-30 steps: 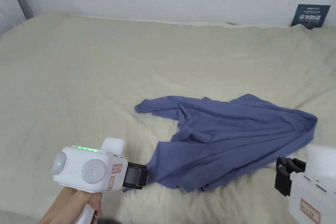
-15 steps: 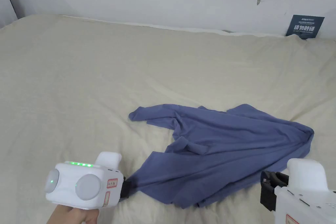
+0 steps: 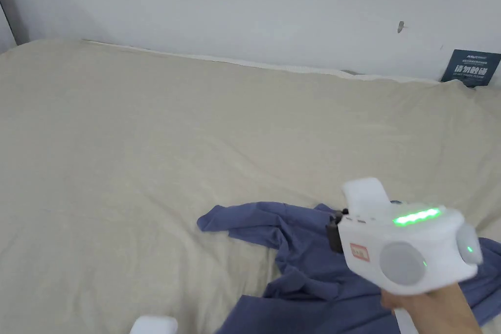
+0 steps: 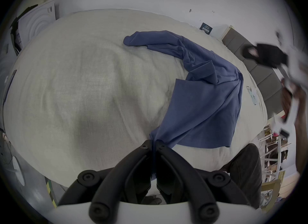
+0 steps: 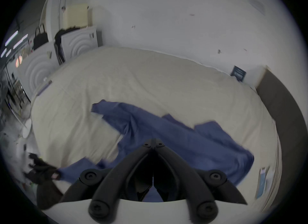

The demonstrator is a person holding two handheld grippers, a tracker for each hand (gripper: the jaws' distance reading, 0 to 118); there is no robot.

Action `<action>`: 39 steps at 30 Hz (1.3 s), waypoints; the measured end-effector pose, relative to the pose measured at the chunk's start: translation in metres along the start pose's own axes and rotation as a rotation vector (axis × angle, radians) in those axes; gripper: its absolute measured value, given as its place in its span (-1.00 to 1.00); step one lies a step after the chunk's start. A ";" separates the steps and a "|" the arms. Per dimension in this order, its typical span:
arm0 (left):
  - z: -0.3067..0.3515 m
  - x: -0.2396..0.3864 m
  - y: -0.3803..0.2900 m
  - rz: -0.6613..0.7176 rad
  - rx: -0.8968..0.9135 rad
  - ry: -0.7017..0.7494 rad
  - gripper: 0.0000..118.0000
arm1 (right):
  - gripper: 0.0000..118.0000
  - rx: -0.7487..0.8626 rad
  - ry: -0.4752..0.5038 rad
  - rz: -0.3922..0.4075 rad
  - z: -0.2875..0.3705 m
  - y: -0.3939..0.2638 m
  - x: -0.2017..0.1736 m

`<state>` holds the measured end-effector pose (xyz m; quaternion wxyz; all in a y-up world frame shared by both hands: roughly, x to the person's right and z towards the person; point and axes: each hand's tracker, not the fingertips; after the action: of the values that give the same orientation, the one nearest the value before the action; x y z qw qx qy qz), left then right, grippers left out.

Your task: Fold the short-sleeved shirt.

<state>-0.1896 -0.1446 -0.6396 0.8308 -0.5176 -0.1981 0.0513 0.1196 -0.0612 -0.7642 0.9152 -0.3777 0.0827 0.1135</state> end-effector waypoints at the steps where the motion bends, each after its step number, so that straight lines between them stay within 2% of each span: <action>1: 0.002 0.005 0.003 0.000 -0.002 -0.006 -0.97 | -1.00 -0.009 -0.002 -0.002 -0.019 0.011 0.003; 7: 0.001 -0.003 0.004 0.010 -0.006 -0.041 -0.97 | -0.99 -0.102 0.005 -0.012 -0.101 0.055 0.029; 8: 0.000 -0.003 0.004 0.011 -0.005 -0.042 -0.97 | -0.69 -0.114 0.024 -0.017 -0.110 0.059 0.030; 9: -0.001 -0.005 0.003 0.011 -0.007 -0.043 -0.97 | 0.05 -0.135 0.030 -0.016 -0.121 0.062 0.030; 10: -0.002 -0.005 0.003 0.001 -0.011 -0.041 -0.97 | 0.85 -0.214 0.091 -0.005 -0.131 0.062 0.030; 11: -0.004 -0.004 0.003 -0.005 -0.011 -0.036 -0.97 | 0.96 -0.229 0.137 -0.033 -0.133 0.061 0.029; 13: -0.006 -0.004 0.003 -0.004 -0.014 -0.036 -0.97 | 0.93 -0.296 0.128 0.015 -0.142 0.068 0.018; 17: -0.007 -0.003 0.005 0.005 -0.022 -0.038 -0.97 | 0.92 -0.283 0.097 0.089 -0.165 0.064 0.006; 19: -0.008 -0.002 0.006 0.006 -0.024 -0.038 -0.97 | 0.78 -0.280 0.106 0.121 -0.161 0.062 -0.006; 20: -0.008 -0.001 0.006 0.004 -0.027 -0.033 -0.97 | 0.39 -0.279 0.103 0.153 -0.161 0.062 -0.012; 21: -0.008 -0.002 0.005 0.003 -0.029 -0.029 -0.97 | -0.15 -0.280 0.081 0.199 -0.159 0.063 -0.019; 22: -0.007 -0.001 0.005 0.005 -0.028 -0.027 -0.97 | -0.93 -0.265 0.106 0.242 -0.169 0.065 -0.021; 25: -0.005 -0.001 0.007 0.015 -0.033 -0.025 -0.97 | -0.96 -0.252 0.081 0.260 -0.153 0.062 -0.027; 29: 0.009 0.001 0.011 0.034 -0.023 -0.032 -0.97 | -0.96 -0.198 0.063 0.227 -0.110 0.066 -0.013; 33: 0.030 0.009 0.021 0.053 0.027 -0.032 -0.97 | -0.96 -0.138 0.002 0.172 -0.065 0.088 0.027; 39: 0.080 0.027 0.057 0.023 0.159 0.001 -0.97 | -0.96 0.003 -0.147 0.101 0.070 0.098 0.106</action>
<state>-0.1886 -0.0436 -0.6514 0.8688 -0.4521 -0.1869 0.0764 0.1991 0.0718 -0.8061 0.9124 -0.3624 0.0346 0.1870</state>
